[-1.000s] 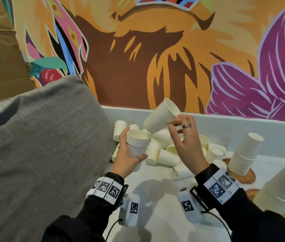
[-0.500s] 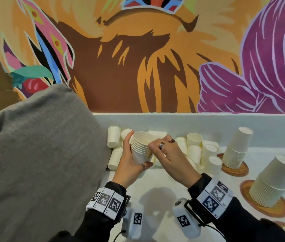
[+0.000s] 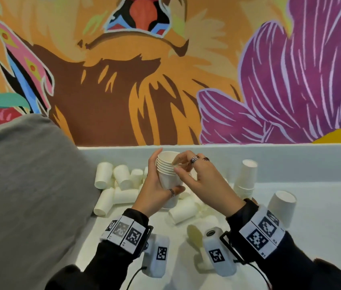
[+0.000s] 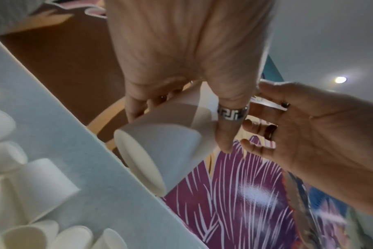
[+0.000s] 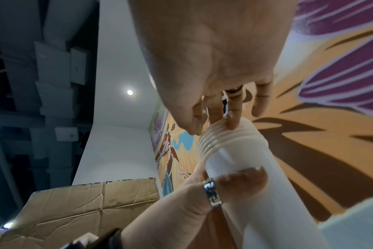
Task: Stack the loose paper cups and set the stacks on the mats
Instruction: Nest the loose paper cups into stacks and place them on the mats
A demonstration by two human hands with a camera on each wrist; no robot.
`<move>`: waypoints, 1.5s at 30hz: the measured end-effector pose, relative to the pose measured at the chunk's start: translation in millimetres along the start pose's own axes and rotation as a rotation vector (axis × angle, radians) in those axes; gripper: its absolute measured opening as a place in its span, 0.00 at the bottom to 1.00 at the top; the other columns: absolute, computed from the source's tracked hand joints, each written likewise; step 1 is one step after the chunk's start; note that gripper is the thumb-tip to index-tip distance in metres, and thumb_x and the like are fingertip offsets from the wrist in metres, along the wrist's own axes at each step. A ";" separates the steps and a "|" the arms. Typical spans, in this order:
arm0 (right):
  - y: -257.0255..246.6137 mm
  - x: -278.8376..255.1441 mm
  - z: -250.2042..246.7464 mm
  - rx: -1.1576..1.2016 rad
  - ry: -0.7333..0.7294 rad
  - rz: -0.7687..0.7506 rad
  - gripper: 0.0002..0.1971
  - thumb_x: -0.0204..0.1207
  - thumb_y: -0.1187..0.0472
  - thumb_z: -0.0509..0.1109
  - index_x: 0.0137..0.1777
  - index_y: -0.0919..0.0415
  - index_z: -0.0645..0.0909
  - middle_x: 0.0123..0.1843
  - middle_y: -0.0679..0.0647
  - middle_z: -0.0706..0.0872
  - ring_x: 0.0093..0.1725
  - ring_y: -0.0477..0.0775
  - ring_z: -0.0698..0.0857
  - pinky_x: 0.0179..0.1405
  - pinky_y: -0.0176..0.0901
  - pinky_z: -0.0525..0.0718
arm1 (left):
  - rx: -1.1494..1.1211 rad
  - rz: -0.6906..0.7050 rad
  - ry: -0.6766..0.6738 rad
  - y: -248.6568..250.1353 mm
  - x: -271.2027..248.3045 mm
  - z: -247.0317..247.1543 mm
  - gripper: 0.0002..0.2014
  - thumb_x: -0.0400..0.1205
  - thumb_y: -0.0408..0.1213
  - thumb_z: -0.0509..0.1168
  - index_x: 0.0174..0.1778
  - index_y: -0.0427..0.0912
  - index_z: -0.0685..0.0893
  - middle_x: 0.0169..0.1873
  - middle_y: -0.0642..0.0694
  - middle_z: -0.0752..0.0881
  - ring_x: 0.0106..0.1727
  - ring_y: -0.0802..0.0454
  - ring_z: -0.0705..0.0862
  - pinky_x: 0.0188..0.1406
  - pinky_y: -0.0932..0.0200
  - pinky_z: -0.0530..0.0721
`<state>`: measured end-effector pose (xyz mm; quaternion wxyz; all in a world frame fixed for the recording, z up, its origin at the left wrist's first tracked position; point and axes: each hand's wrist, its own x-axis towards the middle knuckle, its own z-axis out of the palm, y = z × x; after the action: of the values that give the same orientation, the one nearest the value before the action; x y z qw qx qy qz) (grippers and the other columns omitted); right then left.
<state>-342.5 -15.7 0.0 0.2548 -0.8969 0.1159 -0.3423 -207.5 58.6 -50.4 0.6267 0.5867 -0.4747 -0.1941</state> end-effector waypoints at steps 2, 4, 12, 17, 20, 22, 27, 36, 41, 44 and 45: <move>6.8 -8.9 -25.8 -0.052 0.000 0.010 0.06 0.81 0.55 0.64 0.56 0.50 0.77 0.44 0.36 0.79 0.48 0.41 0.76 0.59 0.49 0.75 | -0.005 0.009 -0.027 4.2 4.6 23.9 0.51 0.69 0.25 0.77 0.76 0.66 0.55 0.65 0.51 0.80 0.65 0.55 0.82 0.66 0.48 0.80; 15.4 -19.8 -51.1 -0.102 0.000 0.035 0.06 0.81 0.55 0.64 0.56 0.49 0.74 0.47 0.39 0.81 0.49 0.43 0.77 0.60 0.50 0.75 | -0.008 0.012 -0.055 6.8 6.1 48.6 0.51 0.68 0.28 0.78 0.77 0.65 0.55 0.67 0.51 0.78 0.66 0.53 0.80 0.67 0.46 0.79; 72.7 -63.1 -134.1 -0.128 -0.152 0.279 0.35 0.72 0.42 0.71 0.74 0.40 0.57 0.75 0.45 0.70 0.70 0.48 0.73 0.64 0.42 0.73 | 0.056 -0.013 -0.256 17.0 3.1 138.9 0.50 0.69 0.33 0.79 0.76 0.70 0.55 0.71 0.60 0.72 0.69 0.60 0.74 0.64 0.62 0.78; 97.3 -93.3 -157.2 0.038 -0.277 0.362 0.39 0.69 0.43 0.74 0.75 0.36 0.55 0.72 0.50 0.73 0.63 0.48 0.80 0.61 0.39 0.79 | 0.070 -0.053 -0.382 19.1 -6.2 179.3 0.46 0.66 0.33 0.80 0.74 0.60 0.62 0.65 0.59 0.76 0.65 0.59 0.78 0.61 0.61 0.83; 112.9 -108.5 -168.1 0.119 -0.259 0.427 0.35 0.70 0.47 0.75 0.72 0.36 0.59 0.66 0.48 0.74 0.56 0.47 0.83 0.53 0.38 0.83 | 0.145 -0.122 -0.396 16.8 -11.7 189.9 0.46 0.66 0.38 0.81 0.75 0.60 0.61 0.61 0.57 0.78 0.61 0.56 0.80 0.55 0.58 0.86; 123.2 -116.1 -174.1 0.204 -0.243 0.486 0.31 0.72 0.52 0.75 0.69 0.40 0.61 0.64 0.47 0.74 0.55 0.48 0.83 0.51 0.38 0.84 | 0.186 -0.167 -0.390 13.6 -13.9 190.6 0.44 0.66 0.40 0.81 0.74 0.60 0.64 0.58 0.56 0.79 0.58 0.56 0.81 0.45 0.64 0.86; 147.3 -142.6 -177.1 0.420 -0.301 0.574 0.38 0.56 0.44 0.80 0.65 0.40 0.64 0.64 0.51 0.73 0.59 0.52 0.81 0.48 0.39 0.85 | 0.245 -0.169 -0.384 13.7 -14.6 190.2 0.33 0.64 0.39 0.82 0.62 0.54 0.73 0.57 0.55 0.79 0.57 0.57 0.80 0.48 0.68 0.84; 174.9 -178.4 -167.7 0.415 -0.398 0.614 0.46 0.52 0.50 0.86 0.68 0.40 0.63 0.63 0.54 0.77 0.60 0.49 0.84 0.59 0.49 0.85 | 0.083 -0.155 -0.388 17.9 -16.4 214.4 0.32 0.65 0.31 0.81 0.61 0.56 0.75 0.57 0.52 0.79 0.54 0.55 0.81 0.42 0.67 0.83; 184.2 -192.7 -160.0 0.360 -0.482 0.640 0.46 0.59 0.58 0.86 0.71 0.44 0.59 0.63 0.53 0.79 0.62 0.43 0.82 0.57 0.34 0.83 | 0.163 -0.147 -0.471 15.3 -19.3 230.7 0.34 0.67 0.35 0.80 0.65 0.55 0.72 0.62 0.54 0.78 0.62 0.57 0.78 0.59 0.67 0.80; 184.8 -198.2 -165.9 0.348 -0.566 0.651 0.42 0.63 0.55 0.83 0.70 0.43 0.59 0.64 0.47 0.80 0.63 0.36 0.79 0.50 0.20 0.77 | 0.223 -0.171 -0.522 6.1 -26.0 238.0 0.35 0.65 0.36 0.81 0.65 0.55 0.72 0.62 0.56 0.78 0.64 0.57 0.77 0.65 0.58 0.79; 185.6 -199.3 -168.9 0.373 -0.548 0.657 0.39 0.63 0.52 0.81 0.69 0.42 0.61 0.63 0.47 0.82 0.63 0.37 0.79 0.51 0.23 0.78 | 0.235 -0.187 -0.541 2.4 -29.6 239.9 0.35 0.65 0.37 0.81 0.65 0.54 0.72 0.60 0.57 0.78 0.64 0.58 0.77 0.66 0.58 0.78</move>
<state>-609.7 -159.9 -102.7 0.5279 -0.8088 0.2588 -0.0091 -419.7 -49.3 -92.4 0.3850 0.6234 -0.5875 -0.3436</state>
